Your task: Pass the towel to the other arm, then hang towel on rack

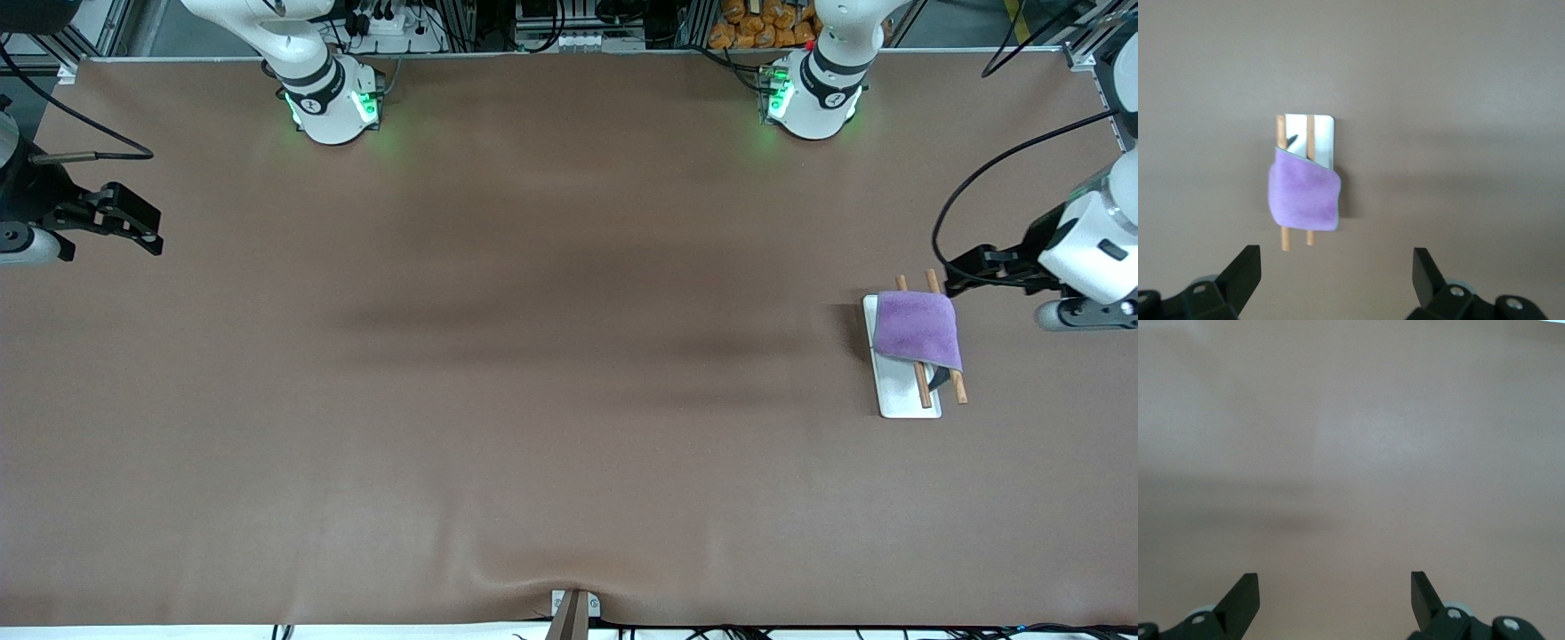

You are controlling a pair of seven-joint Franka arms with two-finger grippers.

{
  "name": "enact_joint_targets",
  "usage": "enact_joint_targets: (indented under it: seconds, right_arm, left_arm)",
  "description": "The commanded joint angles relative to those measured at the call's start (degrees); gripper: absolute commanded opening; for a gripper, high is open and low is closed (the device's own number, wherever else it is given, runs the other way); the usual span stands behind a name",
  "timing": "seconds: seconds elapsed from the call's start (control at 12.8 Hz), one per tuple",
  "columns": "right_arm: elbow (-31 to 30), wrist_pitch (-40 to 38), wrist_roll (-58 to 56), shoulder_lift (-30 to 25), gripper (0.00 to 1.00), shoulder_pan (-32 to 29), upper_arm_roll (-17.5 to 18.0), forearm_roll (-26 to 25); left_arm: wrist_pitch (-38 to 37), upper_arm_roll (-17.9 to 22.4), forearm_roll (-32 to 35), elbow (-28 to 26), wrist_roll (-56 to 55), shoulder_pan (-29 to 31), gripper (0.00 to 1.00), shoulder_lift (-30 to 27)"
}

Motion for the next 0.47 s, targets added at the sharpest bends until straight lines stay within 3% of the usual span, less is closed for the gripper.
enact_joint_targets:
  seconds: [0.0,0.23,0.39]
  right_arm:
    - [1.7,-1.2,-0.2,0.8,1.0,-0.6,0.5,-0.6]
    - [1.6,-1.2,1.3,0.8,1.0,-0.9,0.5,-0.4]
    - [1.6,-1.2,1.7,0.8,1.0,-0.9,0.5,-0.3]
  left_arm:
    - [-1.0,-0.4,1.0,0.7,-1.4,-3.1,1.0,-1.8]
    - [-1.0,16.8,-1.6,0.1,-3.4,-19.2,1.0,-5.0]
    - [-1.0,21.4,-3.3,-0.2,-2.9,-23.2,1.0,-5.6]
